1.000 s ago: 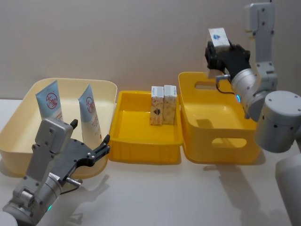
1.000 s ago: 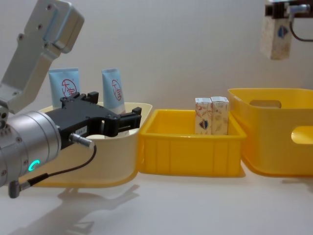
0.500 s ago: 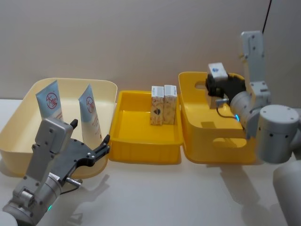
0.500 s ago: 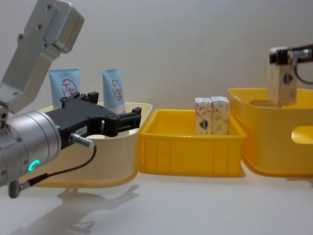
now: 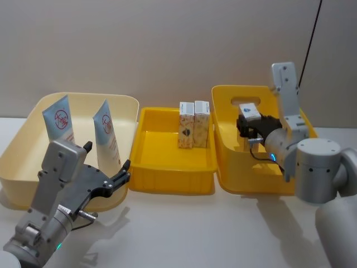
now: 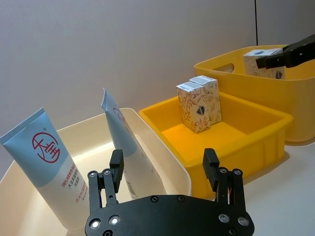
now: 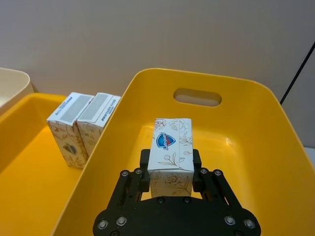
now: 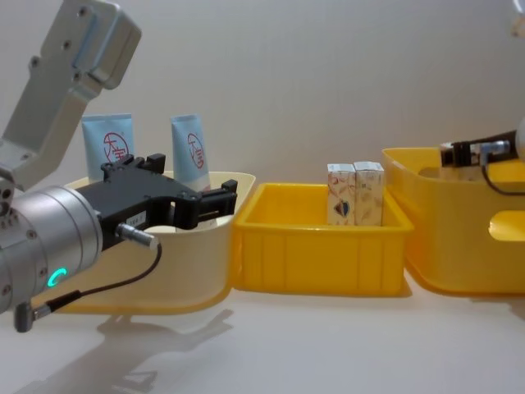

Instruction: Bimanual collaborative sorting of washing and personal care products

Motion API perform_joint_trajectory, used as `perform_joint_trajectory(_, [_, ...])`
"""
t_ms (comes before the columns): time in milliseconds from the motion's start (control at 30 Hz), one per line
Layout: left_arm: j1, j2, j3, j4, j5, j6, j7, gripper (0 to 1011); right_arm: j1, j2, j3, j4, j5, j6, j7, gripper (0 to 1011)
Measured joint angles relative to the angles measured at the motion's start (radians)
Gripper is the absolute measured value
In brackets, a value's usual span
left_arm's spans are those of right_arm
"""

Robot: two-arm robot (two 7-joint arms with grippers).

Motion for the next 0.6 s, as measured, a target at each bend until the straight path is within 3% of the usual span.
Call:
perform_joint_trajectory(433, [0.0, 0.0, 0.0, 0.0, 0.0, 0.0, 0.0, 1003, 0.002, -0.003, -0.002, 0.026, -0.001, 0.011, 0.005, 445])
perform_joint_trajectory(600, [0.0, 0.0, 0.0, 0.0, 0.0, 0.0, 0.0, 1003, 0.002, -0.004, -0.002, 0.032, -0.002, 0.013, 0.006, 586])
